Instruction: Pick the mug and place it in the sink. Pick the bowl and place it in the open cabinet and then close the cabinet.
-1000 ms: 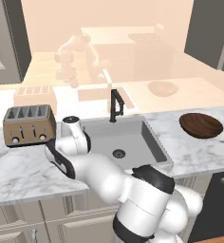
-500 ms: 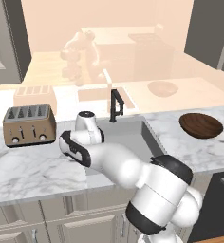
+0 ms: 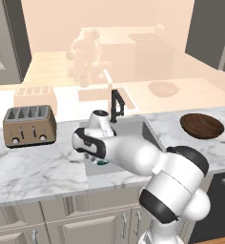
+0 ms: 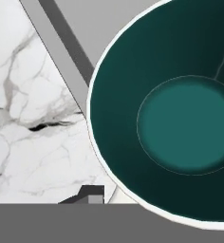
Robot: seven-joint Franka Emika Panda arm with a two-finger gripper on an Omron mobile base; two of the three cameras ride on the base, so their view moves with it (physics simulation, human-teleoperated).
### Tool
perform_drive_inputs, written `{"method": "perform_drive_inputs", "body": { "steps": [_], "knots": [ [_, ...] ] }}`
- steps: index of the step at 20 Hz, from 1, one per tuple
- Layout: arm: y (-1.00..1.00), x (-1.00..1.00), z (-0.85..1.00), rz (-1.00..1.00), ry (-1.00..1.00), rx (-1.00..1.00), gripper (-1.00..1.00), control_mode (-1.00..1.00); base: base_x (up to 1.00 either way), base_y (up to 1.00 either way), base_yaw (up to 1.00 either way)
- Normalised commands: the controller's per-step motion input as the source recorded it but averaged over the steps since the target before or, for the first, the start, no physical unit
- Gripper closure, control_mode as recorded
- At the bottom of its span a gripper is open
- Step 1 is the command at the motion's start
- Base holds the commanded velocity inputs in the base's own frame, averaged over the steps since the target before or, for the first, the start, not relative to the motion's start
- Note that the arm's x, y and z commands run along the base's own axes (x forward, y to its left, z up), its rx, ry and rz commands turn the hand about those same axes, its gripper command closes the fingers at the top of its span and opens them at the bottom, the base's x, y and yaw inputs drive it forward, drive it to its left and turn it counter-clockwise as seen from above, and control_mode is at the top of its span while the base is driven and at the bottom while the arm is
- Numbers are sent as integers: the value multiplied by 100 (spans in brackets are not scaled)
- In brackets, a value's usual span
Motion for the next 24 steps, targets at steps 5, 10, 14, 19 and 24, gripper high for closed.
{"method": "perform_drive_inputs", "body": {
  "steps": [5, 10, 14, 19, 24],
  "knots": [
    [-22, 28, 0, 0, 0, 0, 100, -100, 0, 0, 0],
    [-16, 34, 0, 0, 0, 0, 100, -100, 0, 0, 0],
    [-17, 40, 0, 0, 0, 2, 100, -100, 0, 0, 0],
    [-8, 37, 0, 0, 0, 1, 100, -100, 0, 0, 0],
    [-5, 26, -4, 0, 0, 0, 100, -100, 0, 0, 0]
  ]
}}
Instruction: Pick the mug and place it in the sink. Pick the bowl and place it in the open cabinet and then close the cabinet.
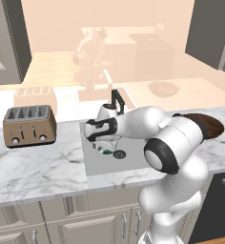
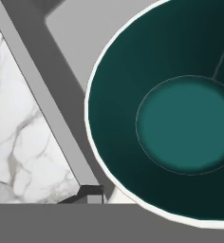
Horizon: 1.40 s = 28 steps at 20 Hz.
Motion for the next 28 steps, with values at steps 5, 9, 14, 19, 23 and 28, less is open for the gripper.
{"method": "perform_drive_inputs", "body": {
  "steps": [5, 9, 14, 19, 23, 28],
  "knots": [
    [-1, 11, -16, 0, 0, 1, 100, -100, 0, 0, 0],
    [-8, 0, -20, 0, 0, 0, 100, -100, 0, 0, 0],
    [-10, 0, -17, 0, 0, 0, 100, -100, 0, 0, 0],
    [-12, 0, -10, 0, 0, 0, 100, -100, 0, 0, 0],
    [-5, 2, -18, 0, -1, 4, 100, -100, 0, 0, 0],
    [-16, 2, -9, 0, -2, 5, 100, -100, 0, 0, 0]
  ]
}}
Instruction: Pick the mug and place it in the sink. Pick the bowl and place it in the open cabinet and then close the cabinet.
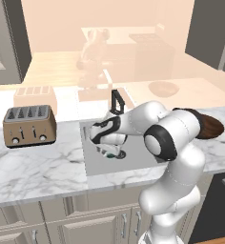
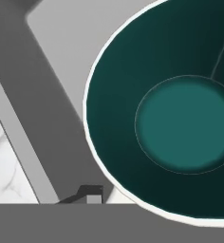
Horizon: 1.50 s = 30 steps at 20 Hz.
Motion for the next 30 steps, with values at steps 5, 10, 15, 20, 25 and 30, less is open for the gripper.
{"method": "perform_drive_inputs", "body": {
  "steps": [5, 10, 15, 20, 25, 30],
  "knots": [
    [-27, 0, -9, 0, -6, 2, 100, -100, 0, 0, 0],
    [-20, 0, -21, 0, -5, 3, 100, -100, 0, 0, 0],
    [-11, 0, -28, 0, -6, 4, 100, -100, 0, 0, 0],
    [-1, 14, -25, 0, -8, 4, 100, -100, 0, 0, 0],
    [0, 26, -28, 0, -7, 6, 100, -100, 0, 0, 0],
    [0, 23, -26, 1, -5, 6, 100, -100, 0, 0, 0]
  ]
}}
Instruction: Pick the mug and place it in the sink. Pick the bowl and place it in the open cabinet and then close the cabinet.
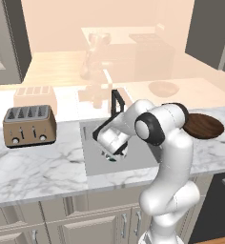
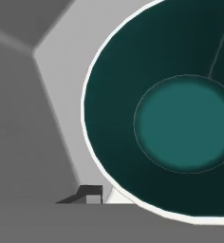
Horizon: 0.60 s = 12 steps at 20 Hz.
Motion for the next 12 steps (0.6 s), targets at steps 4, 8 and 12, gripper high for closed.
{"method": "perform_drive_inputs", "body": {
  "steps": [4, 8, 12],
  "knots": [
    [0, 28, -26, 0, 0, 5, 100, -100, 0, 0, 0],
    [0, 28, -24, 0, 0, 5, 100, -100, 0, 0, 0],
    [0, 36, -19, 0, 0, 0, 100, -100, 0, 0, 0]
  ]
}}
